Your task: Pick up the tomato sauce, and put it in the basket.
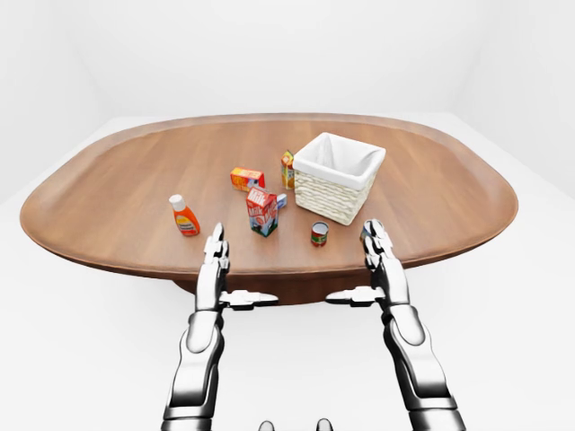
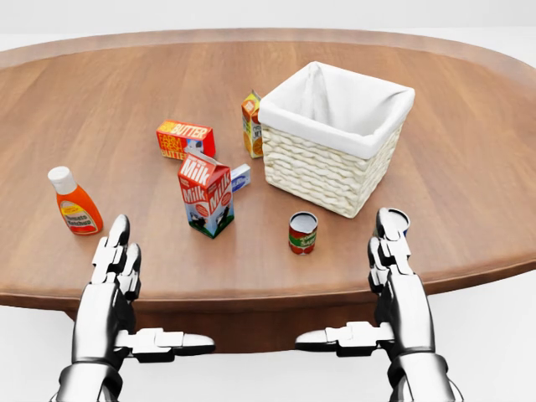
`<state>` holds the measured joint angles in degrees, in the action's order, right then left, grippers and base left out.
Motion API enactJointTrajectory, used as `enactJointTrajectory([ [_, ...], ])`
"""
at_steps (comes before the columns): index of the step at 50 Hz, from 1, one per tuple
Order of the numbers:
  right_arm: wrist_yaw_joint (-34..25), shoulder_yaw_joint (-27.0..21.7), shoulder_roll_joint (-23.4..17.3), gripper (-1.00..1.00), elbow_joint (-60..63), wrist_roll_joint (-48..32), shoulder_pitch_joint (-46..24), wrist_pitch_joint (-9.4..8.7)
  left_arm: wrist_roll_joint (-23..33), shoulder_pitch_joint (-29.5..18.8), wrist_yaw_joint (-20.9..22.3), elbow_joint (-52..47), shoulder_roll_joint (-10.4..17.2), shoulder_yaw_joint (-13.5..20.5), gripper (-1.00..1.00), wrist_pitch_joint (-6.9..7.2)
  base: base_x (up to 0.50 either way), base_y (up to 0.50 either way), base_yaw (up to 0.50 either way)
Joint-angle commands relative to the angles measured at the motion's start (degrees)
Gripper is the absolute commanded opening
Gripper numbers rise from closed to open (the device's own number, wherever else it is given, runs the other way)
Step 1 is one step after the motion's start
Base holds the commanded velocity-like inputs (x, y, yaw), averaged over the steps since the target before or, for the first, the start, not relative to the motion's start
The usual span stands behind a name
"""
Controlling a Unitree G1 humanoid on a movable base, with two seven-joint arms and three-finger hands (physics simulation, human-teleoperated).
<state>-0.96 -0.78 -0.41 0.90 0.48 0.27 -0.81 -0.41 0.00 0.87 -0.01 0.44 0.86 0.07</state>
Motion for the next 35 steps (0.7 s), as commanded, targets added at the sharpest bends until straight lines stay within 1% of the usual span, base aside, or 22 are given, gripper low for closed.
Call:
enactJointTrajectory([
  [1,-1.8,-1.2,-0.6,1.0,1.7,0.8,0.5,-1.81,-0.6,0.1,1.4,-0.1,0.7,1.3,1.0,0.32,0.0,0.0,0.0],
  [3,-1.9,-1.2,-0.6,1.0,1.8,0.9,0.5,-2.28,-0.5,0.3,1.4,-0.7,0.7,1.3,1.0,0.67,0.0,0.0,0.0],
  [6,-1.9,-1.3,-0.6,1.0,1.6,0.9,0.4,-2.2,-0.4,0.5,1.3,-1.6,0.6,1.1,1.0,1.22,0.0,0.0,0.0],
  [7,-1.9,-1.3,-0.6,1.0,1.8,1.0,0.4,-2.39,-0.3,0.7,1.3,-2.3,0.6,1.0,1.0,1.62,0.0,0.0,0.0],
  [9,-1.6,-1.3,-0.6,1.0,2.3,0.7,0.7,-1.36,-0.3,0.8,1.3,-2.8,0.5,1.0,1.0,1.92,0.0,0.0,0.0],
  [11,-1.9,-1.4,-0.6,1.0,3.2,1.2,0.8,-2.53,-0.2,1.0,1.4,-3.5,0.5,0.9,1.0,2.29,0.0,0.0,0.0],
  [12,-2.0,-1.4,-0.6,1.0,3.7,1.3,0.9,-2.77,-0.2,1.1,1.4,-4.0,0.5,0.9,1.0,2.57,0.0,0.0,0.0],
  [13,-1.9,-1.4,-0.6,1.0,4.2,1.2,1.1,-2.59,-0.2,1.2,1.4,-4.4,0.5,0.9,1.0,2.8,0.0,0.0,0.0],
  [15,-2.1,-1.4,-0.6,1.0,5.2,1.5,1.2,-3.39,0.0,1.6,1.3,-6.3,0.4,0.7,1.0,3.94,0.0,0.0,0.0],
  [16,-2.2,-1.5,-0.6,1.0,5.5,1.6,1.2,-3.58,0.0,1.6,1.3,-6.7,0.4,0.7,1.0,4.18,0.0,0.0,0.0],
  [19,-2.3,-1.6,-0.7,1.0,6.5,1.8,1.2,-4.19,0.0,1.6,1.5,-6.9,0.4,0.6,1.0,4.28,0.0,0.0,0.0],
  [21,-2.4,-1.9,-0.8,1.0,7.4,2.2,1.0,-4.19,0.0,2.0,1.5,-8.4,0.4,0.7,1.0,4.93,0.0,0.0,0.0],
  [28,-2.7,-2.6,-1.1,1.0,10.5,3.1,0.4,-4.19,0.3,2.8,1.6,-12.6,0.2,0.2,1.0,4.93,0.0,0.0,0.0],
  [35,-2.9,-3.3,-1.3,1.0,13.8,4.1,0.3,-4.19,0.6,3.1,1.6,-14.1,0.2,0.0,1.0,4.93,0.0,0.0,0.0],
])
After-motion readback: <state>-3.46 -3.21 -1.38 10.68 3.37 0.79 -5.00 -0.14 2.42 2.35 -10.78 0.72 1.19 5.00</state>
